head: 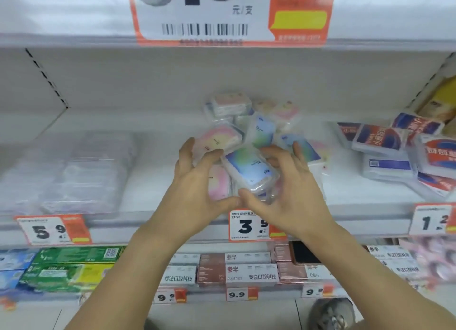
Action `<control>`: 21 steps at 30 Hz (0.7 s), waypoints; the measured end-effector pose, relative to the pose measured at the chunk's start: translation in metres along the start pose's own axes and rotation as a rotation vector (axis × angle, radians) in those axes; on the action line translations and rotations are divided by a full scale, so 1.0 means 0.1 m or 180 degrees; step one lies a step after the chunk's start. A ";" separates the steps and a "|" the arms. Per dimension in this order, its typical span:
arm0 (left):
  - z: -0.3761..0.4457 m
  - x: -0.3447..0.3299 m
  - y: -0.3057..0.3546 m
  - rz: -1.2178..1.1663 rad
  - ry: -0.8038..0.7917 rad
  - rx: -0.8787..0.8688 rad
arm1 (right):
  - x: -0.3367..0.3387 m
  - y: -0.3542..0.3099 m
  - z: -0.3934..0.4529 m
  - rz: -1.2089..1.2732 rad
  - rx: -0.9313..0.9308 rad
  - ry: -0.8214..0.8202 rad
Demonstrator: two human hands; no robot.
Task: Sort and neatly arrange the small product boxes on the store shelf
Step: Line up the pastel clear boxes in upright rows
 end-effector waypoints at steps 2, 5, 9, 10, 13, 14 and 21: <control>-0.06 0.05 -0.03 0.0100 0.0188 0.0168 | 0.06 0.03 -0.02 0.0152 0.0011 0.0189; -0.13 0.05 -0.08 0.0121 0.0105 0.0488 | 0.14 0.19 -0.05 0.0121 -0.0072 0.0178; -0.17 -0.02 -0.05 0.0005 -0.0097 0.0510 | 0.24 0.44 -0.04 0.0004 -0.0182 0.0110; -0.17 -0.04 -0.04 -0.0016 -0.0102 0.0518 | 0.26 0.46 -0.04 -0.0061 -0.0172 0.0124; -0.15 -0.07 0.00 -0.0095 -0.0061 0.0594 | 0.23 0.54 0.01 -0.0132 -0.0187 -0.0058; -0.13 -0.08 0.01 -0.0077 -0.0029 0.0619 | 0.23 0.56 0.05 -0.0113 -0.0209 -0.0125; -0.04 -0.13 0.04 0.0017 -0.0049 0.0608 | 0.53 0.57 0.10 0.0560 -0.0416 0.0262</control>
Point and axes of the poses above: each hand's wrist, its own z-axis towards the middle knuckle, its own x-axis out of the back of the hand, y = z × x, the point moved 9 cm from there along z, towards the middle knuckle, and after that the axes turned 5 degrees about x, right-handed, at the moved point
